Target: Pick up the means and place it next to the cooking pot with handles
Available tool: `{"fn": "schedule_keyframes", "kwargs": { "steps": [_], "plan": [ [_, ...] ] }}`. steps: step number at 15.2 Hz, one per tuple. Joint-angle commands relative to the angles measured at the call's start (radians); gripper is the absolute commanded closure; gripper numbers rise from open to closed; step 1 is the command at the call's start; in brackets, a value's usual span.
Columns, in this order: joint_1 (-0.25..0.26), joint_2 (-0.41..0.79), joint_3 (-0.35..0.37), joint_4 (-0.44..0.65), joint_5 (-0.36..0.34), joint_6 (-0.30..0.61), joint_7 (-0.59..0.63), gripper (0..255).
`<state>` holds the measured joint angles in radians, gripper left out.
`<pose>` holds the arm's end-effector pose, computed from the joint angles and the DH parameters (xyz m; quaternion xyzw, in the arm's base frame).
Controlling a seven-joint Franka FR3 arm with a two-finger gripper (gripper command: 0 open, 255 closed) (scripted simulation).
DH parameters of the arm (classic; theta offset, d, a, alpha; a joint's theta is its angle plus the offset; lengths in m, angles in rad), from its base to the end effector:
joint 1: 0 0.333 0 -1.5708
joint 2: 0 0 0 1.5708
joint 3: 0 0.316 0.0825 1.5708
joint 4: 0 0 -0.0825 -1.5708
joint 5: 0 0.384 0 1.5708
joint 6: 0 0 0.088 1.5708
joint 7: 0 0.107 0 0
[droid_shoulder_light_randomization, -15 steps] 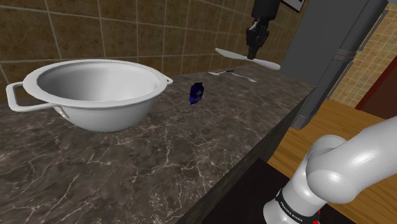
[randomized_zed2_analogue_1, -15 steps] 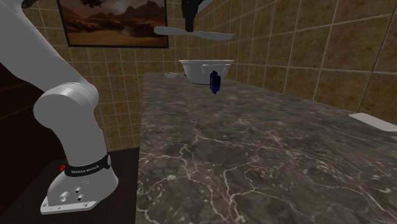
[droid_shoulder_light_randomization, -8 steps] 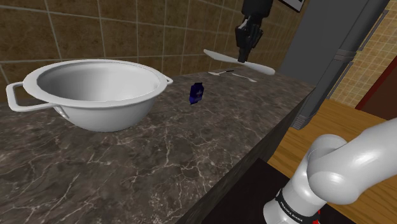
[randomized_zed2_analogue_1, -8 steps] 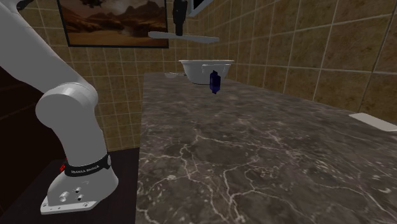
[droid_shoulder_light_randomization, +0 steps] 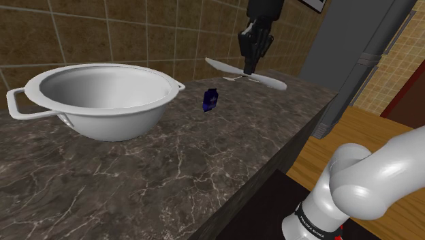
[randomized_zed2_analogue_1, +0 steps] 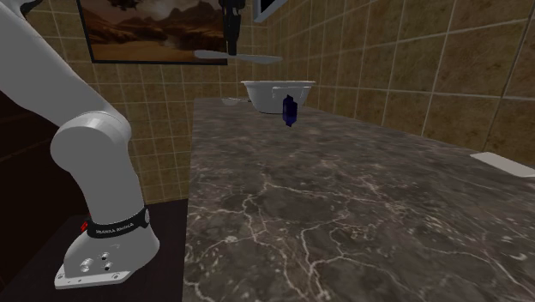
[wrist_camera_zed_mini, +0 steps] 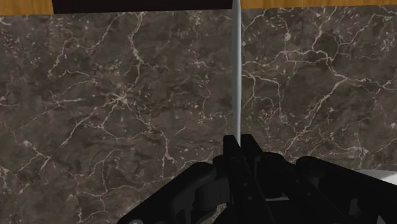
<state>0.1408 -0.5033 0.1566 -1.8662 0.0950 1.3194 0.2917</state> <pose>0.3388 0.1377 0.6956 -0.9997 -0.0030 0.0261 0.0014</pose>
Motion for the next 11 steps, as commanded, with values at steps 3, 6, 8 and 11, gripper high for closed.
{"fn": "schedule_keyframes", "kwargs": {
  "steps": [3,6,8,11],
  "plan": [
    [0.002,-0.023,0.001,-0.073,0.003,0.051,-0.003,255],
    [0.003,-0.039,0.003,-0.128,0.005,0.090,-0.005,255],
    [0.004,-0.049,0.003,-0.164,0.007,0.115,-0.007,255],
    [0.005,-0.062,0.005,-0.216,0.009,0.154,-0.009,255]
  ]
}}
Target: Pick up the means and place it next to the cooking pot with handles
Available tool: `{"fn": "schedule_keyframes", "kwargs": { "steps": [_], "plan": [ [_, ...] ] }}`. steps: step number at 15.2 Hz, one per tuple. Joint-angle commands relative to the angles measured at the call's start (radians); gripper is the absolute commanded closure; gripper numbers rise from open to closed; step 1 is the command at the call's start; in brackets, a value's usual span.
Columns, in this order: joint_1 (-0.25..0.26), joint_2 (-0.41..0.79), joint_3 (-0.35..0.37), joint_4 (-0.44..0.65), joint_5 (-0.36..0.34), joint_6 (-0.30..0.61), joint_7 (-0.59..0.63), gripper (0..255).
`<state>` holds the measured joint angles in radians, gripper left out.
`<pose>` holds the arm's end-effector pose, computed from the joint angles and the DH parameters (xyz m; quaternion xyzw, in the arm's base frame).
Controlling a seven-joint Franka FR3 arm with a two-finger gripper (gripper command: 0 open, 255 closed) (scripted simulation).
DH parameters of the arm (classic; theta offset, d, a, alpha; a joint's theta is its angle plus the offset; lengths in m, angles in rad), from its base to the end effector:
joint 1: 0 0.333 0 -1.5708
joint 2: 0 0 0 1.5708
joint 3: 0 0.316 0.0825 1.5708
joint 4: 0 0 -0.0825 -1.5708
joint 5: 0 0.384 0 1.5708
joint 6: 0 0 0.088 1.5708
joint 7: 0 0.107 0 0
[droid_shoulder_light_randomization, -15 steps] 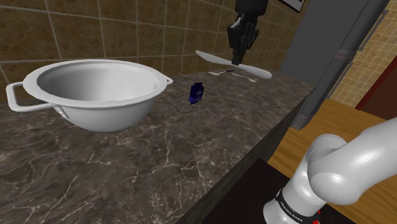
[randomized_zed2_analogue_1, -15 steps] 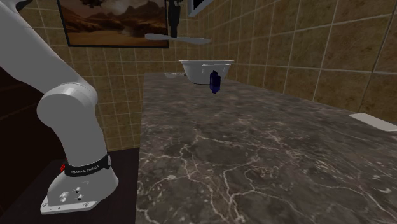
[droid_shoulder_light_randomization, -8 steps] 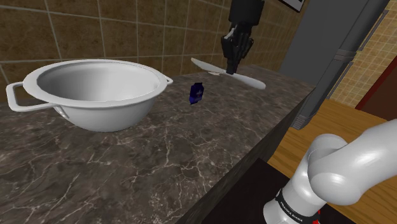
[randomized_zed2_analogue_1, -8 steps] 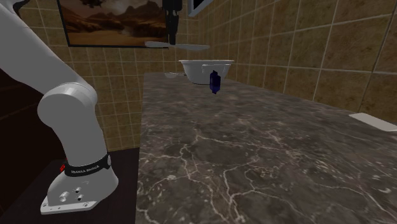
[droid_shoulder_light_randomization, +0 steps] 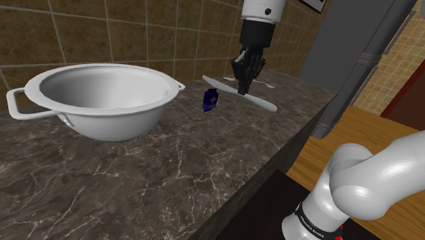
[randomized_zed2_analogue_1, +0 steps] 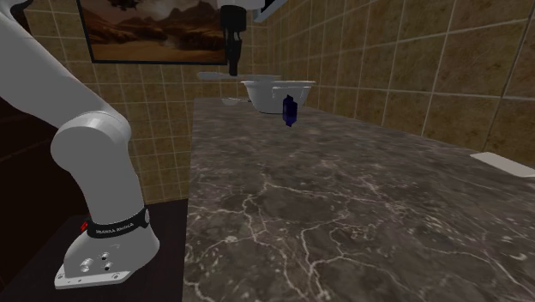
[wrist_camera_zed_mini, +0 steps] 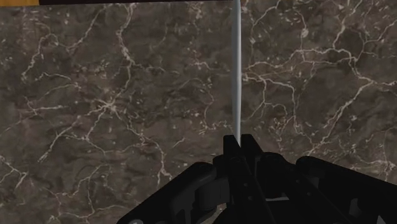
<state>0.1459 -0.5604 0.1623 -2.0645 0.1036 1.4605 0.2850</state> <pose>0.3393 0.1389 0.6380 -0.9996 -0.0027 0.0263 0.0013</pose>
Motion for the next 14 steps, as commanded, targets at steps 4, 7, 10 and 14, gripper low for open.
{"fn": "schedule_keyframes", "kwargs": {
  "steps": [4,7,10,14],
  "plan": [
    [0.002,-0.020,0.002,-0.083,0.003,0.064,-0.005,255],
    [0.003,-0.030,0.004,-0.131,0.006,0.102,-0.007,255],
    [0.005,-0.037,0.006,-0.177,0.008,0.141,-0.009,255],
    [0.006,-0.044,0.010,-0.236,0.012,0.193,-0.011,255]
  ]
}}
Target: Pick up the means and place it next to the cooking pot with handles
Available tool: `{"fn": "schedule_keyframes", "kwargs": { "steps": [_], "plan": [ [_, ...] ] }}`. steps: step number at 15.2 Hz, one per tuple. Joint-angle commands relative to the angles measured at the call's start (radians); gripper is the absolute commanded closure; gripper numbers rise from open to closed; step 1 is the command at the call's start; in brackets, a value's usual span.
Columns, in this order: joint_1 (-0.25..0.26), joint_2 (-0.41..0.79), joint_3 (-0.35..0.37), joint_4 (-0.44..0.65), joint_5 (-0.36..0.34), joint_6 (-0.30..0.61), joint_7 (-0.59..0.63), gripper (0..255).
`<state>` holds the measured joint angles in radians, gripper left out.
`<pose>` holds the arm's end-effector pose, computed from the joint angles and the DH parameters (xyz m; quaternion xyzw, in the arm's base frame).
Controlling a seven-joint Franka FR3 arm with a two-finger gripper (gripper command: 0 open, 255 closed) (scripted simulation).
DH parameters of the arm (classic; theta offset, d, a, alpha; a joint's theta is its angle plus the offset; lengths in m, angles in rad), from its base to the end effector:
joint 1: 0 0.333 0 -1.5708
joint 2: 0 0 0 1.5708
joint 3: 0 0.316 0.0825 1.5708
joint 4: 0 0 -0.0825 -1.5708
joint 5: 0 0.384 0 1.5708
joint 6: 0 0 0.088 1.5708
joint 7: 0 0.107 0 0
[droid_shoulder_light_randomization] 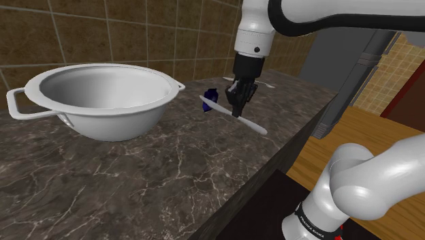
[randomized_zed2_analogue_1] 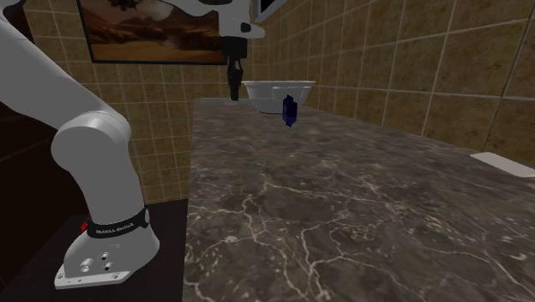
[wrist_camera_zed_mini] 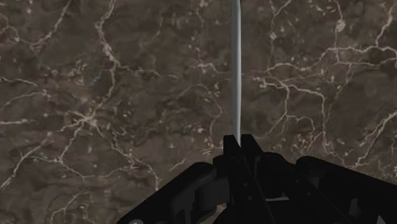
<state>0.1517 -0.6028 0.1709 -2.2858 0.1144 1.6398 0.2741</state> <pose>0.3393 0.1378 0.5643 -0.9997 -0.0028 0.0261 0.0014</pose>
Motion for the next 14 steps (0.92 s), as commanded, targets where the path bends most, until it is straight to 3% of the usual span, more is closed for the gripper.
{"fn": "schedule_keyframes", "kwargs": {
  "steps": [1,9,14],
  "plan": [
    [0.001,-0.003,0.002,-0.029,0.002,0.026,0.000,255],
    [0.004,-0.004,0.011,-0.135,0.009,0.131,-0.004,255],
    [0.004,-0.004,0.011,-0.135,0.009,0.131,-0.004,255]
  ]
}}
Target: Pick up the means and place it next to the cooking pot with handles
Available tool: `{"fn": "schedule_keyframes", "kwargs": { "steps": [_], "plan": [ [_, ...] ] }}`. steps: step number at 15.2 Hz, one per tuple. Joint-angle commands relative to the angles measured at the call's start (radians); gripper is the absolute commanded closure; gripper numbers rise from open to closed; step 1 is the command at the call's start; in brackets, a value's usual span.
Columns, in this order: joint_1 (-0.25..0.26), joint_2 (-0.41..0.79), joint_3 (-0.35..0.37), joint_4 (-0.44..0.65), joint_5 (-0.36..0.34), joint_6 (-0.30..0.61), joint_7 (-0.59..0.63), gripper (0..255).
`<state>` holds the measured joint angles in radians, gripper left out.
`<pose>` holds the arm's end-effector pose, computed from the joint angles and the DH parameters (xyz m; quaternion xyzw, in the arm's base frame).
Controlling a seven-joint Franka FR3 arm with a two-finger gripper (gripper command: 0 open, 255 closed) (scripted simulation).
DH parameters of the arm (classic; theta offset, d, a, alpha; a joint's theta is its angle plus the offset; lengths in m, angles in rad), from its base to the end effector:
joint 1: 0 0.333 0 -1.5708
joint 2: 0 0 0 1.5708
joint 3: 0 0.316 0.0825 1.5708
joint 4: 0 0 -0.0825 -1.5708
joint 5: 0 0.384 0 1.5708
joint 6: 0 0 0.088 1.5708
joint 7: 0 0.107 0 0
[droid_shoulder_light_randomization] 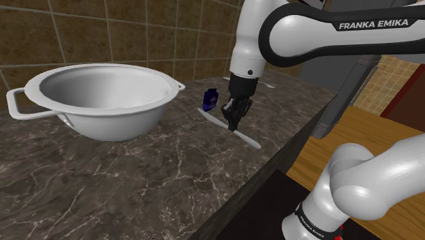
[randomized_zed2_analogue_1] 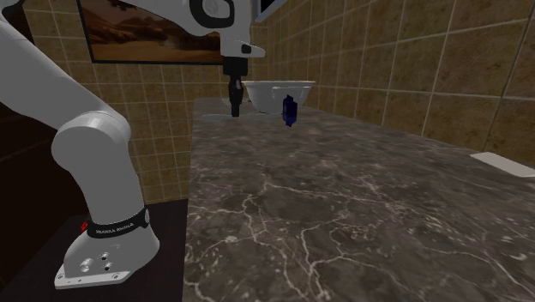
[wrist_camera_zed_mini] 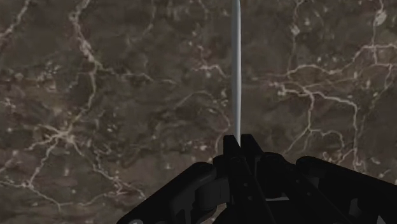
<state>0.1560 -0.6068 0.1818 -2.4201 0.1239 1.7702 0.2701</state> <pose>0.3392 0.1380 0.5126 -0.9997 -0.0028 0.0261 0.0014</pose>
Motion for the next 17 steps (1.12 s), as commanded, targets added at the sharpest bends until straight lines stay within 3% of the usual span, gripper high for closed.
{"fn": "schedule_keyframes", "kwargs": {
  "steps": [1,2,3,8,12,17],
  "plan": [
    [0.000,0.000,0.000,0.000,0.000,0.000,0.000,255],
    [0.000,0.000,0.000,0.000,0.000,0.000,0.000,255],
    [0.000,0.000,0.000,0.000,0.000,0.000,0.000,0],
    [0.000,0.000,0.000,0.000,0.000,0.000,0.000,0],
    [-0.005,0.011,-0.011,0.134,-0.010,-0.123,0.003,0],
    [-0.005,0.011,-0.011,0.134,-0.010,-0.123,0.003,0]
  ]
}}
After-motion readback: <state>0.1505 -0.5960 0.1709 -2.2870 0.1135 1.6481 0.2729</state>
